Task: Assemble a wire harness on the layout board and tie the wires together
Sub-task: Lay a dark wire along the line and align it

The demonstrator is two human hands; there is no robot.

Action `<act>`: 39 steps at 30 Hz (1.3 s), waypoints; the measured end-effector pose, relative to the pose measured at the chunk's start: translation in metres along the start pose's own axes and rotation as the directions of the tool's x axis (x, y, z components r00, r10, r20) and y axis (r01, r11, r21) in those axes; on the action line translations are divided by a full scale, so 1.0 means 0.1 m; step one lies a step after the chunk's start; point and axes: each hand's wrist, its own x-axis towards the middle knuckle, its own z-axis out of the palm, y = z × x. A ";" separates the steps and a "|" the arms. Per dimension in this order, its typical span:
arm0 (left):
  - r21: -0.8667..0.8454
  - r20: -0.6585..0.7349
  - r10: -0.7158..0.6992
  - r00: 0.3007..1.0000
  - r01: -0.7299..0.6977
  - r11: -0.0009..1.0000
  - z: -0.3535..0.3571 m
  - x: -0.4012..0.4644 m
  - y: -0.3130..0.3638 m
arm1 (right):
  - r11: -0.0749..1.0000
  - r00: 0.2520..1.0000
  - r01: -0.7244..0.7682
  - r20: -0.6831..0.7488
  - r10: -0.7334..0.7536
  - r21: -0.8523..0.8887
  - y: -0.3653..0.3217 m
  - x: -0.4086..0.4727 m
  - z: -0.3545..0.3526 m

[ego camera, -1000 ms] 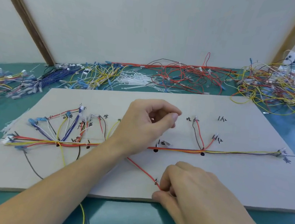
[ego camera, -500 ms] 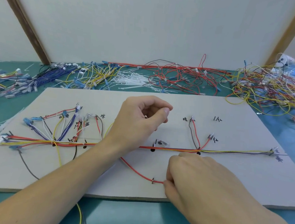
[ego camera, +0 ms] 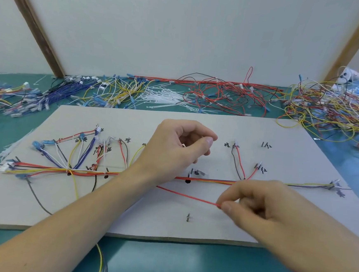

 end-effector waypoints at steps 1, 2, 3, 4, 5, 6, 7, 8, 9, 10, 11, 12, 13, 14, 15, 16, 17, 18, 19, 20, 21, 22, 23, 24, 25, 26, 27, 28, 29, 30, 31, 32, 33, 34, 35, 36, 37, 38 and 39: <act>0.009 0.032 -0.011 0.999 0.010 1.000 0.00 0.00 0.00 | 1.000 1.000 0.001 -0.022 0.000 0.008 0.05 0.01 -0.06; 0.017 0.066 -0.020 0.998 0.019 1.000 0.00 -0.01 0.00 | 1.000 1.000 -0.002 -0.029 0.002 0.006 0.09 0.02 -0.11; 0.027 0.100 -0.026 0.995 0.023 0.999 0.01 -0.02 0.00 | 1.000 0.999 -0.004 -0.037 0.005 0.004 0.14 0.03 -0.16; 0.040 0.129 -0.026 0.991 0.021 0.999 0.01 -0.03 0.00 | 1.000 0.999 -0.014 -0.043 0.015 0.002 0.18 0.03 -0.21; 0.054 0.151 -0.023 0.988 0.015 0.998 0.02 -0.03 0.00 | 1.000 0.998 -0.028 -0.050 0.027 -0.002 0.22 0.03 -0.25; 0.064 0.168 -0.019 0.986 0.008 0.998 0.02 -0.04 0.00 | 0.999 0.998 -0.048 -0.047 0.047 -0.012 0.25 0.01 -0.30; 0.072 0.184 -0.020 0.983 0.007 0.997 0.02 -0.05 0.01 | 0.998 0.997 -0.064 -0.041 0.063 -0.020 0.28 0.00 -0.34; 0.077 0.201 -0.028 0.979 0.013 0.997 0.03 -0.06 0.01 | 0.996 0.996 -0.083 -0.040 0.082 -0.024 0.30 -0.03 -0.39; 0.085 0.223 -0.036 0.974 0.018 0.996 0.03 -0.07 0.01 | 0.994 0.993 -0.107 -0.046 0.106 -0.027 0.33 -0.05 -0.45; 0.098 0.247 -0.037 0.968 0.013 0.995 0.03 -0.07 0.02 | 0.990 0.989 -0.140 -0.056 0.139 -0.033 0.38 -0.08 -0.52; 0.114 0.274 -0.028 0.961 -0.003 0.993 0.03 -0.06 0.02 | 0.985 0.984 -0.168 -0.068 0.165 -0.044 0.44 -0.11 -0.59; 0.127 0.299 -0.016 0.954 -0.023 0.992 0.03 -0.06 0.01 | 0.980 0.979 -0.190 -0.079 0.186 -0.052 0.49 -0.13 -0.66; 0.133 0.319 -0.003 0.948 -0.042 0.990 0.03 -0.05 0.02 | 0.977 0.976 -0.206 -0.086 0.201 -0.050 0.55 -0.15 -0.72; 0.137 0.333 0.010 0.943 -0.059 0.989 0.03 -0.05 0.02 | 0.974 0.972 -0.222 -0.084 0.218 -0.041 0.60 -0.17 -0.77; 0.144 0.344 0.023 0.939 -0.077 0.987 0.03 -0.06 0.03 | 0.971 0.970 -0.235 -0.080 0.231 -0.036 0.65 -0.18 -0.81; 0.160 0.354 0.031 0.935 -0.093 0.983 0.04 -0.06 0.03 | 0.969 0.967 -0.244 -0.086 0.240 -0.044 0.71 -0.18 -0.84; 0.182 0.363 0.038 0.931 -0.111 0.977 0.04 -0.07 0.04 | 0.966 0.964 -0.252 -0.102 0.246 -0.051 0.77 -0.19 -0.88; 0.206 0.372 0.041 0.927 -0.126 0.970 0.05 -0.07 0.04 | 0.964 0.959 -0.260 -0.125 0.253 -0.046 0.82 -0.20 -0.92; 0.230 0.378 0.041 0.925 -0.137 0.964 0.06 -0.06 0.05 | 0.962 0.952 -0.271 -0.152 0.264 -0.022 0.88 -0.21 -0.96; 0.253 0.381 0.037 0.924 -0.142 0.957 0.07 -0.05 0.06 | 0.959 0.943 -0.282 -0.180 0.279 0.010 0.93 -0.22 -1.01; 0.276 0.381 0.029 0.924 -0.144 0.950 0.07 -0.04 0.06 | 0.957 0.934 -0.289 -0.207 0.290 0.037 0.98 -0.23 -1.04; 0.303 0.386 0.020 0.922 -0.147 0.942 0.07 -0.03 0.08 | 0.955 0.927 -0.292 -0.228 0.297 0.056 1.02 -0.24 -1.05; 0.336 0.397 0.012 0.918 -0.157 0.929 0.07 -0.02 0.09 | 0.954 0.924 -0.293 -0.237 0.300 0.069 1.04 -0.24 -1.05; 0.375 0.414 0.003 0.910 -0.174 0.910 0.07 0.00 0.11 | 0.952 0.923 -0.296 -0.234 0.305 0.074 1.03 -0.23 -1.02; 0.414 0.432 -0.007 0.902 -0.192 0.890 0.08 0.00 0.12 | 0.952 0.924 -0.297 -0.230 0.307 0.075 1.02 -0.23 -0.99; 0.444 0.448 -0.016 0.894 -0.207 0.872 0.09 0.01 0.14 | 0.953 0.924 -0.296 -0.233 0.304 0.072 1.01 -0.22 -0.96; 0.464 0.459 -0.021 0.888 -0.219 0.858 0.10 0.02 0.15 | 0.955 0.923 -0.288 -0.246 0.296 0.069 1.01 -0.20 -0.94; 0.479 0.467 -0.023 0.884 -0.231 0.847 0.12 0.03 0.17 | 0.959 0.920 -0.279 -0.269 0.284 0.059 1.01 -0.17 -0.94; 0.492 0.472 -0.021 0.881 -0.243 0.836 0.14 0.04 0.19 | 0.963 0.917 -0.267 -0.295 0.267 0.042 1.03 -0.14 -0.93; 0.502 0.474 -0.019 0.881 -0.253 0.827 0.17 0.05 0.22 | 0.967 0.915 -0.254 -0.319 0.249 0.024 1.04 -0.12 -0.94; 0.507 0.473 -0.015 0.881 -0.258 0.822 0.21 0.07 0.24 | 0.970 0.912 -0.242 -0.340 0.229 0.004 1.05 -0.09 -0.94; 0.506 0.470 -0.011 0.883 -0.259 0.823 0.25 0.09 0.25 | 0.972 0.909 -0.235 -0.357 0.214 -0.018 1.06 -0.06 -0.95; 0.500 0.466 -0.008 0.885 -0.256 0.827 0.29 0.12 0.26 | 0.972 0.907 -0.231 -0.371 0.200 -0.042 1.06 -0.03 -0.95; 0.491 0.464 -0.008 0.886 -0.250 0.834 0.33 0.14 0.27 | 0.971 0.904 -0.230 -0.384 0.187 -0.069 1.07 0.00 -0.96; 0.481 0.465 -0.013 0.885 -0.241 0.843 0.37 0.16 0.27 | 0.969 0.902 -0.229 -0.394 0.174 -0.095 1.07 0.03 -0.96; 0.470 0.470 -0.022 0.882 -0.229 0.852 0.40 0.18 0.26 | 0.967 0.900 -0.227 -0.403 0.164 -0.115 1.07 0.06 -0.97; 0.455 0.478 -0.031 0.878 -0.218 0.863 0.43 0.19 0.25 | 0.967 0.900 -0.223 -0.408 0.154 -0.126 1.07 0.08 -0.97; 0.437 0.485 -0.035 0.874 -0.208 0.875 0.45 0.19 0.23 | 0.969 0.900 -0.214 -0.411 0.145 -0.126 1.07 0.12 -0.98; 0.417 0.487 -0.032 0.873 -0.200 0.887 0.46 0.19 0.20 | 0.973 0.901 -0.199 -0.413 0.135 -0.116 1.07 0.16 -0.99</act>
